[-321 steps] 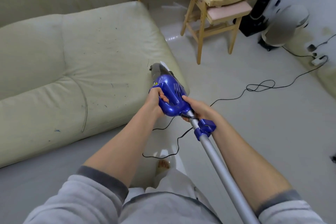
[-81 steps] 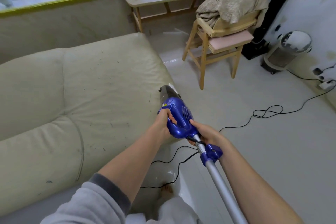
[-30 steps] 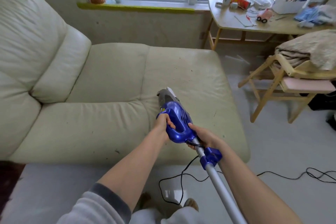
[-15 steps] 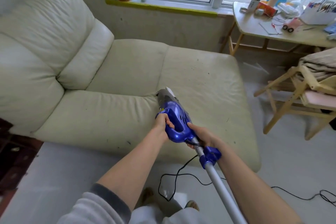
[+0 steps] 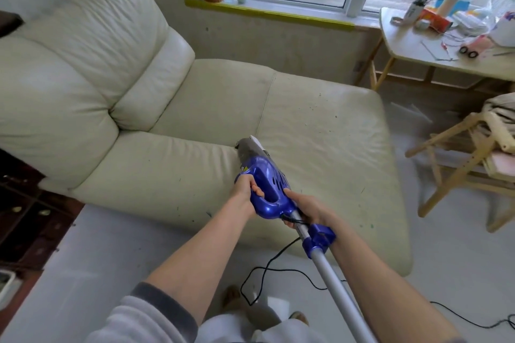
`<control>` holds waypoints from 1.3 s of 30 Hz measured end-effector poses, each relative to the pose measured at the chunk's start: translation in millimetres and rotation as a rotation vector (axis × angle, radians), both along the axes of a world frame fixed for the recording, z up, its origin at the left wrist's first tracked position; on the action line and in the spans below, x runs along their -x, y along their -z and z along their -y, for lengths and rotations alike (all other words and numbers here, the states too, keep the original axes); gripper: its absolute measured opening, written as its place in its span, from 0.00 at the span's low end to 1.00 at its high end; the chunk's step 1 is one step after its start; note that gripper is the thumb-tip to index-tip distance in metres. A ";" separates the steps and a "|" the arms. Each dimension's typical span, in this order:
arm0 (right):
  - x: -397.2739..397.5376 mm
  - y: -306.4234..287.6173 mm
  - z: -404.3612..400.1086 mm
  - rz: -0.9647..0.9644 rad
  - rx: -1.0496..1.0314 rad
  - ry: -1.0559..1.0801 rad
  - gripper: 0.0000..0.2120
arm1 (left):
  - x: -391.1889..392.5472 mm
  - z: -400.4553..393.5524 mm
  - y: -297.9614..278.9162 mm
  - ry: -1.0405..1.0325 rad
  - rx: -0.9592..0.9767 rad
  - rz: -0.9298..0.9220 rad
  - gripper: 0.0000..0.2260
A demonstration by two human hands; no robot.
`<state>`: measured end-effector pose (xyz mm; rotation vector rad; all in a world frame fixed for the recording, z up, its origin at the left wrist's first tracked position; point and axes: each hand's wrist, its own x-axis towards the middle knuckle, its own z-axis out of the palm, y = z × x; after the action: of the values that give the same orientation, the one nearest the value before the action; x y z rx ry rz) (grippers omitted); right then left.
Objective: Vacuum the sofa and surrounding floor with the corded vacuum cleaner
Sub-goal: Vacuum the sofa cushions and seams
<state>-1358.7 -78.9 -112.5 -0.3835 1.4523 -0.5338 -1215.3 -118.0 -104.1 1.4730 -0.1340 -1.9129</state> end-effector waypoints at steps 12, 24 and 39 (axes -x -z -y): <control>40.8 -20.2 -21.7 -0.041 0.058 0.200 0.15 | 53.2 6.2 -17.9 0.165 0.018 -0.004 0.08; 151.3 -17.8 -96.2 -0.052 0.045 0.569 0.16 | 188.1 -31.3 -33.1 0.552 0.028 0.008 0.09; 317.2 2.3 -115.8 -0.015 0.005 0.682 0.15 | 362.4 -46.0 -31.4 0.700 0.072 0.116 0.05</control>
<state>-1675.9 36.9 -114.8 0.1229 1.5850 -1.0779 -1577.7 -72.0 -72.7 1.6179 -0.8595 -2.3129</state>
